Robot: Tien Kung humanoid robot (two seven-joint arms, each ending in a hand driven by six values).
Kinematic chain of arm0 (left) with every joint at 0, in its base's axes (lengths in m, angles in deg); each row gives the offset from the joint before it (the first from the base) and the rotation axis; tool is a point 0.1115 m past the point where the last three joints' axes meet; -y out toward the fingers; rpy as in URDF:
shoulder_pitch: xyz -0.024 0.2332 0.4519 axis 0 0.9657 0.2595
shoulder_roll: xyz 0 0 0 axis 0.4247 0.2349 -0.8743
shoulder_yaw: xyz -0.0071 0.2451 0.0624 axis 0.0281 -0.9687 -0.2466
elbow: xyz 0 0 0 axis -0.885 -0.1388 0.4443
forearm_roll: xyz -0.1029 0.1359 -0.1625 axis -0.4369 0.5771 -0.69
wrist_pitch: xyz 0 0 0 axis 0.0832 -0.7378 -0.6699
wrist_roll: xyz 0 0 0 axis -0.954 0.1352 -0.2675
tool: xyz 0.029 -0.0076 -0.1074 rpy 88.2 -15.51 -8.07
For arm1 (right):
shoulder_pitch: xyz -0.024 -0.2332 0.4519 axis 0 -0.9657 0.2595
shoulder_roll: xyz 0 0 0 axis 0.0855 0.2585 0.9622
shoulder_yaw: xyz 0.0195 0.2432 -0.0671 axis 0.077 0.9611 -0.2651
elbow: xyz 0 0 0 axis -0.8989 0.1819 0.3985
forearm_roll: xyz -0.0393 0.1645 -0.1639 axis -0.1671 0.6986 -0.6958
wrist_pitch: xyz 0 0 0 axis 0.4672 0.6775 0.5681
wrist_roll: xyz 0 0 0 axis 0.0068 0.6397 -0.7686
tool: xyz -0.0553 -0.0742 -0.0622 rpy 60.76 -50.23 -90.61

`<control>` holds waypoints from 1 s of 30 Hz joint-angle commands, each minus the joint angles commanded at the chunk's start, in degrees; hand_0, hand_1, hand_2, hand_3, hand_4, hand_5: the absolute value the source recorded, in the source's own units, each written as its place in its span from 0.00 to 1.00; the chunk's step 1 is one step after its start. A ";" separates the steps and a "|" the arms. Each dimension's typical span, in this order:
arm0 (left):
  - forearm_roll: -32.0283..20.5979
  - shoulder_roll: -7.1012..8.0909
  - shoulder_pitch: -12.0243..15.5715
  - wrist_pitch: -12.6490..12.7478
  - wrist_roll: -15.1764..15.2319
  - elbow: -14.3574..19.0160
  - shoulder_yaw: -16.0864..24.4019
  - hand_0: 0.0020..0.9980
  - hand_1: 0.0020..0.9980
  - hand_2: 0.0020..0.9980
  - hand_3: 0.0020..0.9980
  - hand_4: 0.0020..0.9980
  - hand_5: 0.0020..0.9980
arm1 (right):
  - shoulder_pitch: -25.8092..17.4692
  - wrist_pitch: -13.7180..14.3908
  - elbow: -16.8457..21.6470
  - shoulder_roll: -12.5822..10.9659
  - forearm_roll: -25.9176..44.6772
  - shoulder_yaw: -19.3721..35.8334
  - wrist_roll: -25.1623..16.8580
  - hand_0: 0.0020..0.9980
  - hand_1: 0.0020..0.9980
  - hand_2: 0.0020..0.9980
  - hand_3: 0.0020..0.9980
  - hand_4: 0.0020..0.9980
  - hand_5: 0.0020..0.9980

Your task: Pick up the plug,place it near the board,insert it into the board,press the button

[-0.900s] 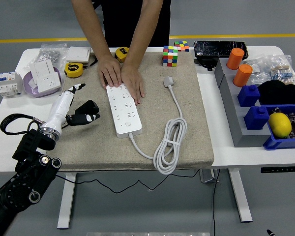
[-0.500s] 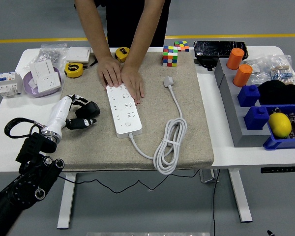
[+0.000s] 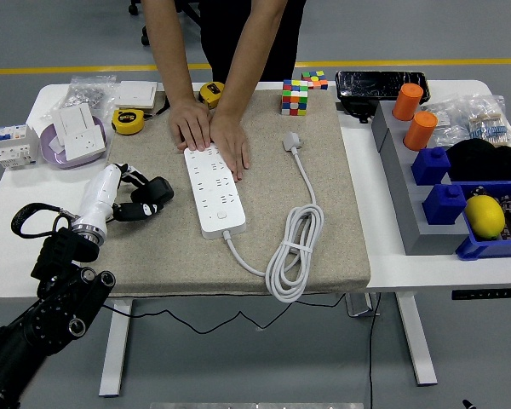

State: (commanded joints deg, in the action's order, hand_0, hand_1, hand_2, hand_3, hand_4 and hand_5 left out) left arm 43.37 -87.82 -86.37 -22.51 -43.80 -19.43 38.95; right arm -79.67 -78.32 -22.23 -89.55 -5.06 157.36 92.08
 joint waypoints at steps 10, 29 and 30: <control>-1.03 0.09 -0.46 -0.20 0.29 -1.35 0.30 0.63 0.62 0.48 0.46 0.97 0.11 | 0.27 0.14 0.00 0.03 0.52 -0.46 -0.15 0.88 0.83 0.82 0.84 1.00 0.98; -0.08 -0.37 -1.86 -1.88 -0.52 -2.86 0.41 0.63 0.64 0.54 0.55 1.00 0.12 | 0.36 0.07 0.00 -0.11 0.15 -0.52 0.07 0.88 0.82 0.82 0.83 1.00 0.97; -0.04 -0.36 -1.87 -1.84 -0.53 -2.85 0.39 0.63 0.64 0.54 0.55 1.00 0.12 | 0.37 0.07 0.00 -0.12 0.15 -0.56 0.07 0.88 0.82 0.82 0.83 1.00 0.97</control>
State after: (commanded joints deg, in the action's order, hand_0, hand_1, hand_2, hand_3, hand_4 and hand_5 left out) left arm 43.33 -88.18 -88.23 -24.35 -44.33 -22.28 39.34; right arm -79.31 -78.25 -22.23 -89.67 -4.90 156.81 92.15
